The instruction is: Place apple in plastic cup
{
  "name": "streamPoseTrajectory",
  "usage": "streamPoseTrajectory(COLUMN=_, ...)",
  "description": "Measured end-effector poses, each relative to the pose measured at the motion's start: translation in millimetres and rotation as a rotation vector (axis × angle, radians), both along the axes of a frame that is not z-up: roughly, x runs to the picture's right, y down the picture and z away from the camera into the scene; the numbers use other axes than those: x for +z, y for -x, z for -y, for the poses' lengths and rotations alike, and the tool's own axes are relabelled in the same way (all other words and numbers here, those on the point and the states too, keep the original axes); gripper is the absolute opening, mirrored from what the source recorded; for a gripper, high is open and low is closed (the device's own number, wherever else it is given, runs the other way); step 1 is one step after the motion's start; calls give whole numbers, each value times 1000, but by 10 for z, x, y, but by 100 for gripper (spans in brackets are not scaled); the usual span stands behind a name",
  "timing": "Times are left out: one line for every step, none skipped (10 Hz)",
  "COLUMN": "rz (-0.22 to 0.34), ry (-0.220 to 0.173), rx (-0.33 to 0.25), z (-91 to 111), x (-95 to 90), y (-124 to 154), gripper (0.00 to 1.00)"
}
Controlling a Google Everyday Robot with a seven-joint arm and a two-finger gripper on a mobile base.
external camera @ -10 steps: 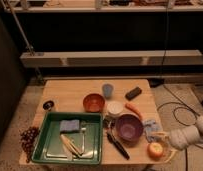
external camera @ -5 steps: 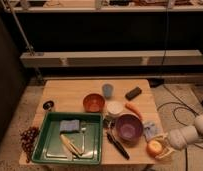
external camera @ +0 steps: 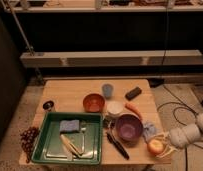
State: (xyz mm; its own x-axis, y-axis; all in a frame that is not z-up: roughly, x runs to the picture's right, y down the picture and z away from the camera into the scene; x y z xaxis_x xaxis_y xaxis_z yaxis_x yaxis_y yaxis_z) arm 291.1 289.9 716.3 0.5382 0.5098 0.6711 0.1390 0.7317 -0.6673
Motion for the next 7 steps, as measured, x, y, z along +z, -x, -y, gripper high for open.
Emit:
streamPoseTrajectory(rz=5, ry=-12, rx=-1, z=84, x=-97, y=18, gripper=0)
streamPoseTrajectory(rz=8, ry=-24, rx=-6, z=160, x=-170, y=43, gripper=0)
streamPoseTrajectory(rz=8, ry=-33, rx=-8, z=220, x=-216, y=56, gripper=0)
streamPoseTrajectory(rz=1, ry=-47, rx=-7, z=327, x=-295, y=59, gripper=0)
streamPoseTrajectory(rz=-12, ry=-55, rx=-2, z=426, x=-333, y=42, gripper=0)
streamPoseTrajectory(rz=-23, ry=-62, rx=4, z=525, x=-320, y=32, gripper=0)
streamPoseTrajectory(rz=-29, ry=-70, rx=10, z=634, x=-284, y=32, gripper=0)
